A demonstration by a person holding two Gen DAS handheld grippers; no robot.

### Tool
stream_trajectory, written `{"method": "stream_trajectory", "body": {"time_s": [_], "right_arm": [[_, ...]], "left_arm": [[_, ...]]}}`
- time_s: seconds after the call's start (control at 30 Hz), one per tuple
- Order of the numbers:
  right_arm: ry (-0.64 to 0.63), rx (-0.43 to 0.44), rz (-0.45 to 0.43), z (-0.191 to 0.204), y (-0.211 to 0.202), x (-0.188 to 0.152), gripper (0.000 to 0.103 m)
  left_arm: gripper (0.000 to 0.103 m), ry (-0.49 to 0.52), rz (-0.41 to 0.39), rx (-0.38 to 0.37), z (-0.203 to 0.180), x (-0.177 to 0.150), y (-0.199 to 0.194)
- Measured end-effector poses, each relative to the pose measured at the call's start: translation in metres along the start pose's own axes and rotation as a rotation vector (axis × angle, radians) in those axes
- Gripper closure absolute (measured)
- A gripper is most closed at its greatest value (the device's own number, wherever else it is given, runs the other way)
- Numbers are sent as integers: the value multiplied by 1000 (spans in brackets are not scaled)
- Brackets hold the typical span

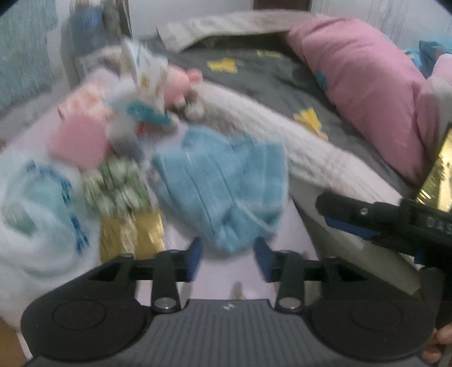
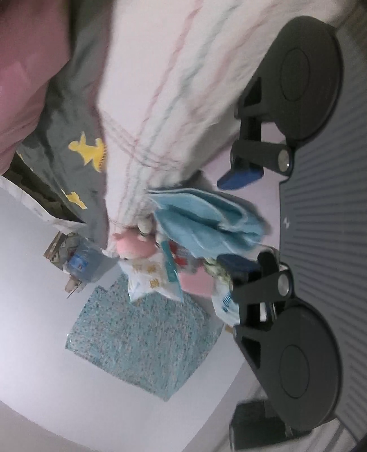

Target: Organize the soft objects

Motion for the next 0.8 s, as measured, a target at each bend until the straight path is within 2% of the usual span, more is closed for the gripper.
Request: {"method": "stream_trajectory", "body": {"time_s": [0.03,0.1,0.2,0.3,0.4,0.47,0.53,0.6,0.8], "right_arm": [[-7,-12,4,0,8,4,49],[-13,-34,14,-1,23,12,49],[30,-40,27,-7,39,19,49],[41,-36,25,-8,41,18,49],[41,-36,37,-9,40,15,49],[46,-28,41,-10,38,14,49],[52,-22,41,-11,34,12,49],[58,-13,41,-11,29,10,49],[101,9,51,-17,9,-4,49]], "left_arm": [[35,11,-8,14,-2,5,3],[33,42,-12,21,-6,11,11],[27,93,30,10,-17,20,29],[28,122,51,0,-26,22,43],[48,124,63,7,-29,22,51],[70,121,57,11,-28,22,50],[80,127,48,14,-25,22,46],[84,132,47,10,-24,20,42],[88,131,74,-20,-20,0,26]]}}
Point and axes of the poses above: each gripper's, at about its wrist camera, not at the fingertips, and y roughly the way its jaws point, z to its left, x to its top, the point moved 2 cm from there along y, roughly the way its jaws point, and after that the axes turned 7 degrees about x, right-handed, at the moved point
